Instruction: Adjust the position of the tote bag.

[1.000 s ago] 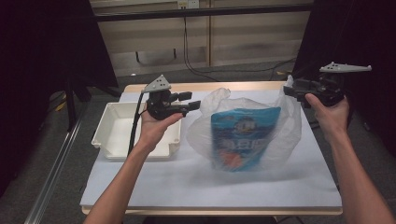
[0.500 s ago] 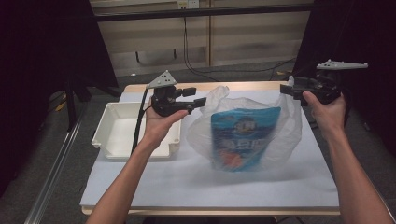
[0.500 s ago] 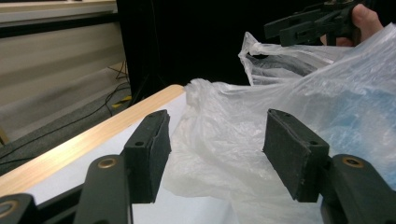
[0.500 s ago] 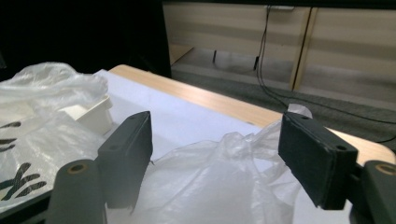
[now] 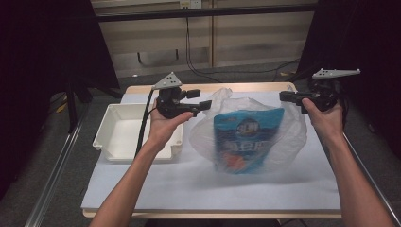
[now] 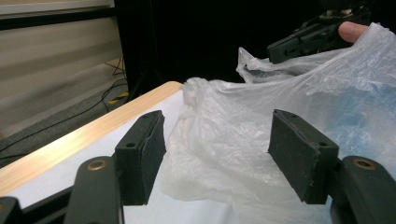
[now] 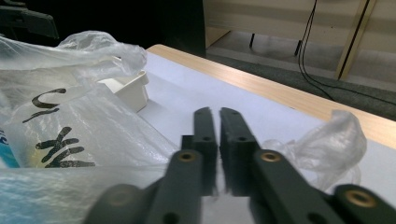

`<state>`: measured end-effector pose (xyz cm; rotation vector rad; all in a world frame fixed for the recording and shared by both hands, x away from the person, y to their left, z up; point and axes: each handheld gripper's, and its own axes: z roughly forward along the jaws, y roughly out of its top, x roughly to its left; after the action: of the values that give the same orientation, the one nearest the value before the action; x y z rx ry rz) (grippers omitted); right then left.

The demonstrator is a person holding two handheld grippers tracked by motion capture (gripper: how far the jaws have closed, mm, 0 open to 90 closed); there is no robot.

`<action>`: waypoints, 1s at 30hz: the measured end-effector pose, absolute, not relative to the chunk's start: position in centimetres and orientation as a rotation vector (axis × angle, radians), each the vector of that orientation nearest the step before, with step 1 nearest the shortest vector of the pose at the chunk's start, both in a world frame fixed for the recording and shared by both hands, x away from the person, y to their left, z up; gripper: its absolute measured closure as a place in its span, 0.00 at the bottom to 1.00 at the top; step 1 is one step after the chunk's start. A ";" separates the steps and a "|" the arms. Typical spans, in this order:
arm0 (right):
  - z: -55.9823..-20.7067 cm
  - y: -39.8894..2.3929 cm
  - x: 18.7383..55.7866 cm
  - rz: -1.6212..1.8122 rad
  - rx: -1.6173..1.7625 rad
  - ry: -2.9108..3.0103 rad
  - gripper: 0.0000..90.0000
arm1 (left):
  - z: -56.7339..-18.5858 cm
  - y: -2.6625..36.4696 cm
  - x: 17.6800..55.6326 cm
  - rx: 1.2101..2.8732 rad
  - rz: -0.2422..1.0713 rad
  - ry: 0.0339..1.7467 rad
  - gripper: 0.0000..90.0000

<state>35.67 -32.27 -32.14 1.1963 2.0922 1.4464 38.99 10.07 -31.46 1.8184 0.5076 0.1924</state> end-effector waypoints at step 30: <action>-31.4 -34.7 37.9 1.324 1.362 1.858 0.29 | -31.4 10.4 39.1 1.845 0.220 0.526 0.36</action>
<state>37.95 -34.73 -31.43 1.3619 1.8575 1.3235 39.10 10.38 -31.45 1.8450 0.5256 0.2202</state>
